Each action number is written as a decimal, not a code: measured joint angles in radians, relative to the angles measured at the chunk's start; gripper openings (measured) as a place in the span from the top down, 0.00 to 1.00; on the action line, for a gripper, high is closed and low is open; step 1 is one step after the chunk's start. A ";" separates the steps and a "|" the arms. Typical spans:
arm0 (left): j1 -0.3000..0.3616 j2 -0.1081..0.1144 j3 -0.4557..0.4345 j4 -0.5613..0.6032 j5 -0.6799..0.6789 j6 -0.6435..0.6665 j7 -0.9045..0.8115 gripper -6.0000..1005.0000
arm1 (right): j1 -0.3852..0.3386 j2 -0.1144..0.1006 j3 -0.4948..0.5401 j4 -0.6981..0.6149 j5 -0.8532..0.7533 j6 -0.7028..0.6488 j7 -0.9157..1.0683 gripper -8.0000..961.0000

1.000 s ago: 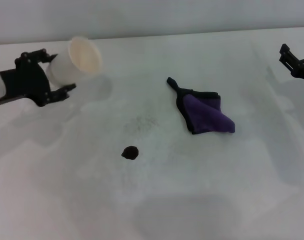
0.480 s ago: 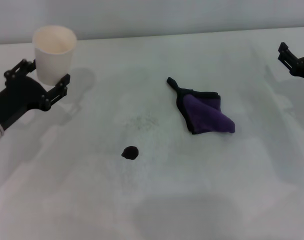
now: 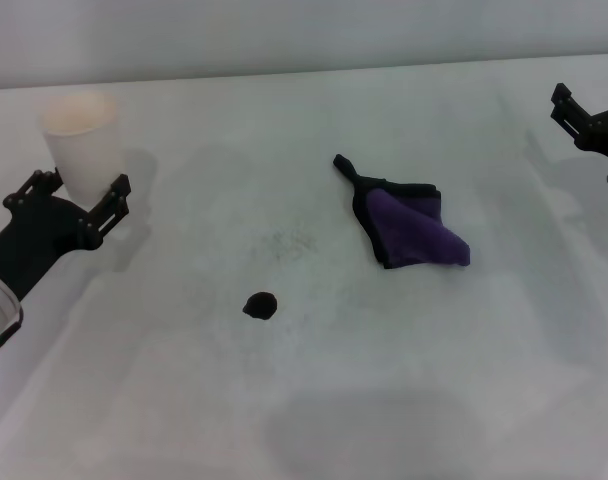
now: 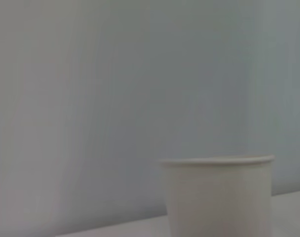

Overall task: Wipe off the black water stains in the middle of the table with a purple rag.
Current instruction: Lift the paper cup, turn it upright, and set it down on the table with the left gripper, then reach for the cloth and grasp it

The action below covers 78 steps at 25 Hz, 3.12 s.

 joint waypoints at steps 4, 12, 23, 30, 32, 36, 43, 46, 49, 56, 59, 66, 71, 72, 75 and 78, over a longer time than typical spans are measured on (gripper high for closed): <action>-0.001 -0.002 -0.004 -0.023 -0.003 0.008 -0.001 0.27 | 0.001 0.000 0.000 0.002 0.000 -0.001 0.000 0.12; 0.008 -0.003 -0.004 -0.055 -0.004 0.012 0.003 0.26 | 0.002 0.000 0.002 0.000 0.000 -0.001 0.000 0.12; 0.022 -0.001 -0.001 -0.066 -0.002 0.077 0.007 0.26 | 0.012 0.000 0.006 0.000 0.000 -0.001 0.000 0.12; 0.025 -0.001 0.001 -0.066 0.003 0.100 0.009 0.25 | 0.013 0.000 0.008 -0.002 0.000 -0.004 0.000 0.12; 0.025 -0.002 0.001 -0.066 0.003 0.103 0.009 0.25 | 0.013 0.000 0.008 -0.002 0.000 -0.004 0.000 0.12; 0.025 -0.003 0.000 -0.066 0.003 0.104 0.008 0.25 | 0.013 0.000 0.008 -0.002 0.000 -0.006 0.000 0.12; 0.030 -0.004 0.000 -0.069 0.004 0.104 0.003 0.25 | 0.013 0.000 0.008 -0.002 0.000 -0.007 0.000 0.12; 0.032 -0.004 0.000 -0.073 0.005 0.104 0.002 0.24 | 0.012 0.000 0.008 -0.002 0.000 -0.007 0.000 0.12; 0.033 -0.004 -0.002 -0.078 0.004 0.100 0.002 0.24 | 0.012 0.000 0.008 -0.002 0.000 -0.007 0.000 0.12; 0.034 -0.004 -0.004 -0.082 -0.001 0.095 -0.009 0.24 | 0.012 0.000 0.006 -0.002 0.000 -0.007 0.000 0.12; 0.035 -0.004 -0.004 -0.082 0.000 0.092 -0.010 0.24 | 0.010 0.000 0.007 -0.002 0.000 -0.007 0.000 0.12; 0.045 -0.004 -0.004 -0.082 0.005 0.049 -0.008 0.11 | 0.012 0.000 0.005 -0.001 0.000 -0.007 0.000 0.12; 0.064 -0.003 -0.004 -0.081 -0.001 0.040 -0.011 0.12 | 0.013 0.000 0.004 0.001 0.000 -0.007 0.000 0.12; 0.067 -0.003 -0.004 -0.081 -0.001 0.037 -0.011 0.12 | 0.013 0.000 0.004 0.001 0.000 -0.007 0.000 0.12; 0.084 -0.004 -0.004 -0.081 -0.001 0.012 -0.012 0.12 | 0.015 0.000 0.004 0.003 0.000 -0.007 0.000 0.12; 0.105 -0.004 -0.004 -0.089 -0.001 -0.038 -0.016 0.12 | 0.020 0.000 0.002 0.003 0.000 -0.007 0.000 0.12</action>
